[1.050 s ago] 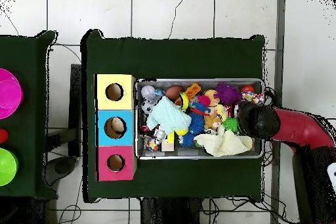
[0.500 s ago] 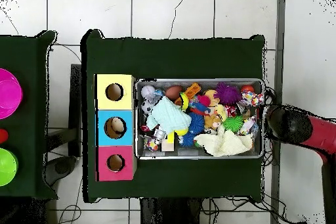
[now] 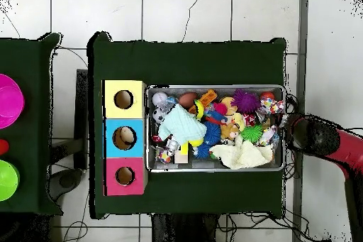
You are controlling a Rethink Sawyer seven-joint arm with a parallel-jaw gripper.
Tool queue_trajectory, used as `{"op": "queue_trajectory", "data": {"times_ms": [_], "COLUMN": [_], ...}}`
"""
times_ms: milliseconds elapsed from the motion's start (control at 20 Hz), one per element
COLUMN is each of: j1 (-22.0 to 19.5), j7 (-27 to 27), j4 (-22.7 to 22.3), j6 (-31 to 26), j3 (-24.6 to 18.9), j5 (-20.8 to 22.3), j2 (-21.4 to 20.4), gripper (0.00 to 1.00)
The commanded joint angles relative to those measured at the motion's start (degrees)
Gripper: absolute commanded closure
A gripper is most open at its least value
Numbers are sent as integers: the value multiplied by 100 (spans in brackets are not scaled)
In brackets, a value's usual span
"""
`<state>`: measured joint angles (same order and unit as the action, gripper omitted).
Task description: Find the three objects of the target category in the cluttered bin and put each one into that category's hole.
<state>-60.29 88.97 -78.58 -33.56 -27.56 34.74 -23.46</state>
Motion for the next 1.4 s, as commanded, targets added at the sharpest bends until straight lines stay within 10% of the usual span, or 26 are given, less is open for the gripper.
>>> {"op": "queue_trajectory", "data": {"times_ms": [50,850,900,1400], "j1": [134,35,36,260], "j7": [-1150,-1705,-1697,-1165], "j4": [-479,-129,-105,-271], "j6": [-480,-320,-340,-736], "j3": [-565,-716,-741,-629], "j5": [-33,350,350,124], "j2": [63,619,639,190], "gripper": [0,0,100,100]}}
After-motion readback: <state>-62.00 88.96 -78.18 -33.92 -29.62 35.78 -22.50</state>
